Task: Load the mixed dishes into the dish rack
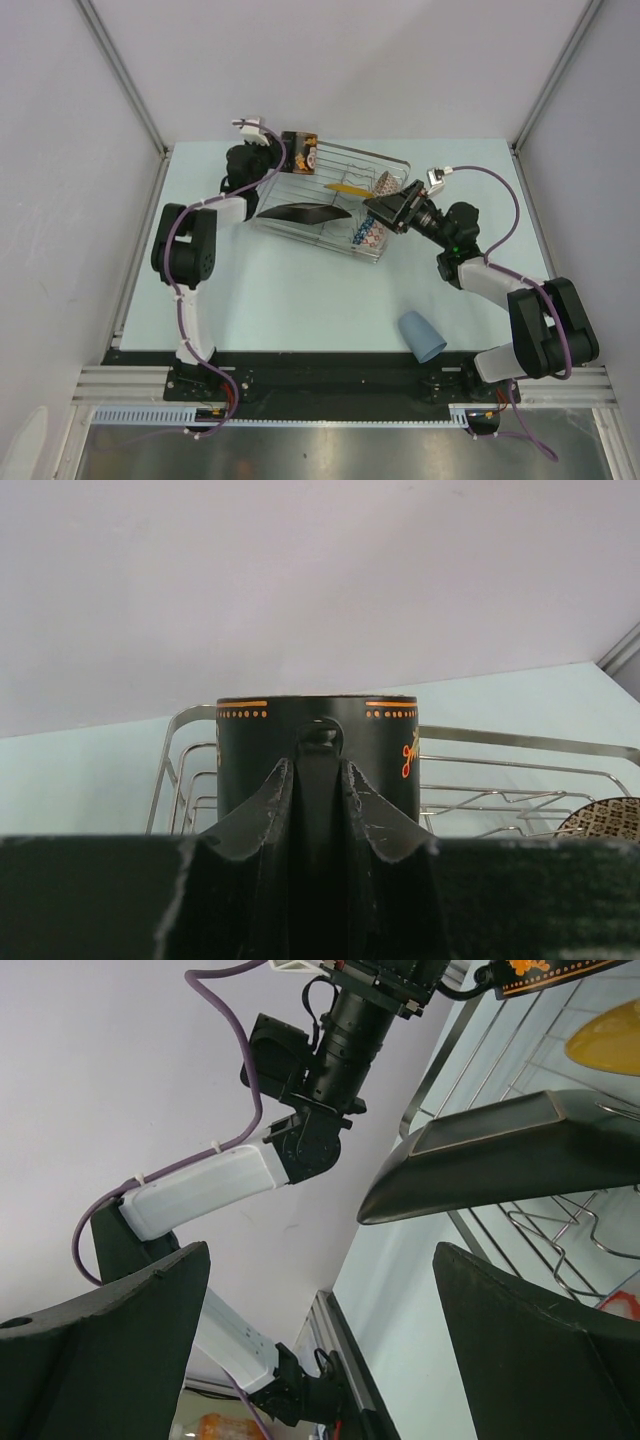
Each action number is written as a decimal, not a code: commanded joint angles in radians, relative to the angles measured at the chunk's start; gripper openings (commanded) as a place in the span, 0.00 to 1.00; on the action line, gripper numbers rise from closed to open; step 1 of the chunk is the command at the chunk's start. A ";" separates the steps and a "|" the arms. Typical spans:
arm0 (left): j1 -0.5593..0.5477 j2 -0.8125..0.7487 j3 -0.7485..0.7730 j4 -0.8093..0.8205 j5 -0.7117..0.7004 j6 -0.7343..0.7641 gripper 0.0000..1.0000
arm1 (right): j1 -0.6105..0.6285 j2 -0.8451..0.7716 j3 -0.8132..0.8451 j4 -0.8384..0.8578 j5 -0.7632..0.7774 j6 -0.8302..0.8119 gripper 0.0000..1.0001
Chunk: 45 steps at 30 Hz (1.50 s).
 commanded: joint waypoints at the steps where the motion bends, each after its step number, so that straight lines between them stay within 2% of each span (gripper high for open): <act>1: 0.019 0.004 0.021 0.216 0.039 0.005 0.00 | 0.002 -0.019 0.042 -0.025 -0.015 -0.029 1.00; 11: 0.042 -0.050 -0.149 0.228 0.128 0.070 0.02 | -0.008 -0.001 0.061 -0.033 -0.012 -0.030 1.00; 16: 0.042 -0.083 -0.203 0.188 0.158 0.106 0.09 | -0.008 -0.002 0.067 -0.041 -0.017 -0.037 1.00; 20: 0.045 -0.096 -0.183 0.127 0.177 0.137 0.16 | -0.007 -0.011 0.067 -0.070 -0.022 -0.058 1.00; 24: 0.045 -0.090 -0.090 -0.073 0.197 0.163 0.23 | -0.005 -0.019 0.065 -0.099 -0.022 -0.073 1.00; 26: 0.050 -0.087 -0.053 -0.131 0.210 0.175 0.23 | -0.007 -0.024 0.065 -0.104 -0.020 -0.078 1.00; 29: 0.056 -0.093 -0.044 -0.178 0.215 0.192 0.19 | -0.010 -0.031 0.067 -0.104 -0.017 -0.075 1.00; 30: 0.056 -0.097 -0.047 -0.210 0.220 0.200 0.15 | -0.011 -0.031 0.065 -0.098 -0.015 -0.075 1.00; 34: 0.080 -0.139 -0.102 -0.169 0.255 0.166 0.10 | -0.017 -0.033 0.067 -0.087 -0.017 -0.067 1.00; 37: 0.080 -0.148 -0.071 -0.298 0.279 0.226 0.12 | -0.022 -0.030 0.067 -0.072 -0.020 -0.055 1.00; 39: 0.080 -0.159 -0.058 -0.401 0.289 0.249 0.20 | -0.024 -0.031 0.067 -0.065 -0.022 -0.050 1.00; 45: 0.080 -0.188 0.011 -0.689 0.325 0.370 0.21 | -0.030 -0.042 0.067 -0.075 -0.026 -0.053 1.00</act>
